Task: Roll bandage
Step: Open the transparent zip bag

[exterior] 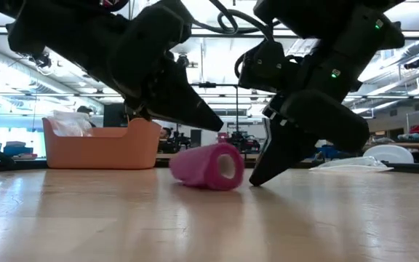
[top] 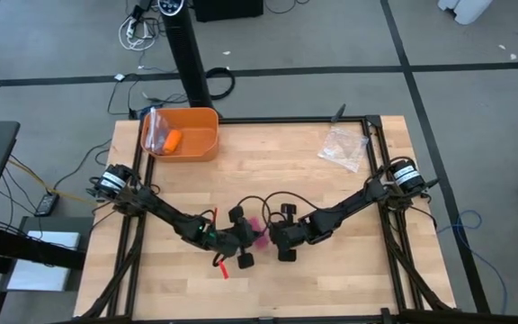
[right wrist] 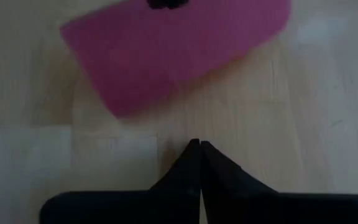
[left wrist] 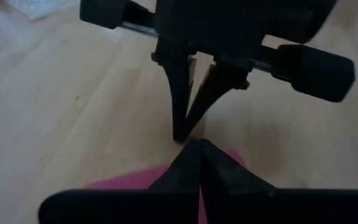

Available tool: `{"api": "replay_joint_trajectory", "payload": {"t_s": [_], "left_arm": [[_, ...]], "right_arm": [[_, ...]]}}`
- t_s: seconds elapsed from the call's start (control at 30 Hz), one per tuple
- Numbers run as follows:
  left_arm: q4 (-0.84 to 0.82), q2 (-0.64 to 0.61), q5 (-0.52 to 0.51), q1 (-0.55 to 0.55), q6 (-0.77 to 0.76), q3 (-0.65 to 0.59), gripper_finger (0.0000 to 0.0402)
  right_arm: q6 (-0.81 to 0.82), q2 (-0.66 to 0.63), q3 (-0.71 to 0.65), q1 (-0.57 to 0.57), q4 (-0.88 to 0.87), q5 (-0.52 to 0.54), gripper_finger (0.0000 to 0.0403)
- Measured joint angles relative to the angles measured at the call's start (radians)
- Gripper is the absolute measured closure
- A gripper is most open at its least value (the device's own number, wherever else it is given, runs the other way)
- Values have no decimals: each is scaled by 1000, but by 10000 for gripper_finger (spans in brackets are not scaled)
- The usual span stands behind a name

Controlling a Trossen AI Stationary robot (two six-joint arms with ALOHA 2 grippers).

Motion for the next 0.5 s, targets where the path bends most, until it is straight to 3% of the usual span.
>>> {"api": "replay_joint_trajectory", "payload": {"t_s": [0.27, 0.5], "left_arm": [[-25, -18, -43, -29, 47, 0, 394], [-75, -55, -160, -90, 18, 1, 394]], "right_arm": [[21, -98, -5, 30, -65, 40, 399], [6, -155, -4, 39, -44, 106, 398]]}}
